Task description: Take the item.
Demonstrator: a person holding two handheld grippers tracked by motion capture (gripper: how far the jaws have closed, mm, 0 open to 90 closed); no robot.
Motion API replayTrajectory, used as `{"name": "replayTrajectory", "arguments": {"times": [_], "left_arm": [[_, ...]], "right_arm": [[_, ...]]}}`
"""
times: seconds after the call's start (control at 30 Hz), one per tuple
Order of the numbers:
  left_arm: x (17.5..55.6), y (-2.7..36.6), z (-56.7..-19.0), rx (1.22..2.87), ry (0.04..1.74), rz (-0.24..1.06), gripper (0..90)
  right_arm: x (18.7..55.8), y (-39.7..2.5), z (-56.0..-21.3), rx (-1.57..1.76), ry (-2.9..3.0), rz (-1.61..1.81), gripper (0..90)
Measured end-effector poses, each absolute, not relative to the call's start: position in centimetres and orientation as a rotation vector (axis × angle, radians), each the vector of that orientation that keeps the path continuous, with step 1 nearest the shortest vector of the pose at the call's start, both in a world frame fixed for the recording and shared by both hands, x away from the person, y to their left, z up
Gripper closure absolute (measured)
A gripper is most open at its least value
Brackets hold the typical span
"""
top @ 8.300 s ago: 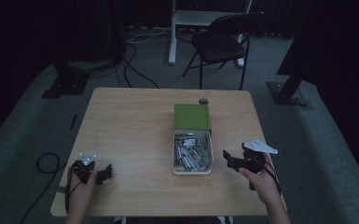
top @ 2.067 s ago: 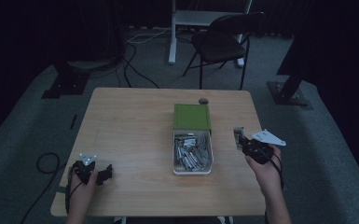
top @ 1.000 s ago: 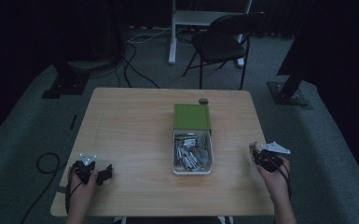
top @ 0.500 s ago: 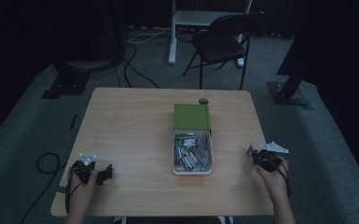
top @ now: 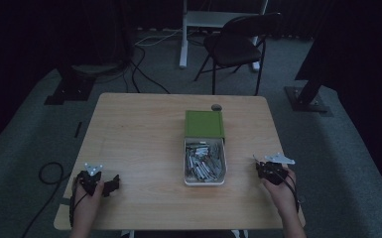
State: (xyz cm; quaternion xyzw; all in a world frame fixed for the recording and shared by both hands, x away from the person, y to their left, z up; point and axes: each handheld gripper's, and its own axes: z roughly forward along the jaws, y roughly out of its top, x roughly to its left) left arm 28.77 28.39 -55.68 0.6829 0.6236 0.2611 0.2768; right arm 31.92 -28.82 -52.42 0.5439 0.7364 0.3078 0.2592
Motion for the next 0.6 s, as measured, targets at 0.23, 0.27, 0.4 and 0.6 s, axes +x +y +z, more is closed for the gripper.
{"name": "replayTrajectory", "arguments": {"times": [0.23, 0.27, 0.4, 0.6], "left_arm": [[28.8, 28.4, -55.7, 1.834, 1.675, 0.701, 9.1], [28.8, 28.4, -55.7, 1.834, 1.675, 0.701, 9.1], [28.8, 28.4, -55.7, 1.834, 1.675, 0.701, 9.1], [28.8, 28.4, -55.7, 1.834, 1.675, 0.701, 9.1]], "right_arm": [[31.8, -27.0, -53.2, 1.456, 2.059, 0.853, 73.2], [31.9, -26.9, -53.4, 1.458, 2.061, 0.857, 72.8], [31.9, -26.2, -53.8, 1.459, 2.088, 0.892, 71.5], [32.0, -26.0, -54.0, 1.457, 2.104, 0.931, 60.6]]}}
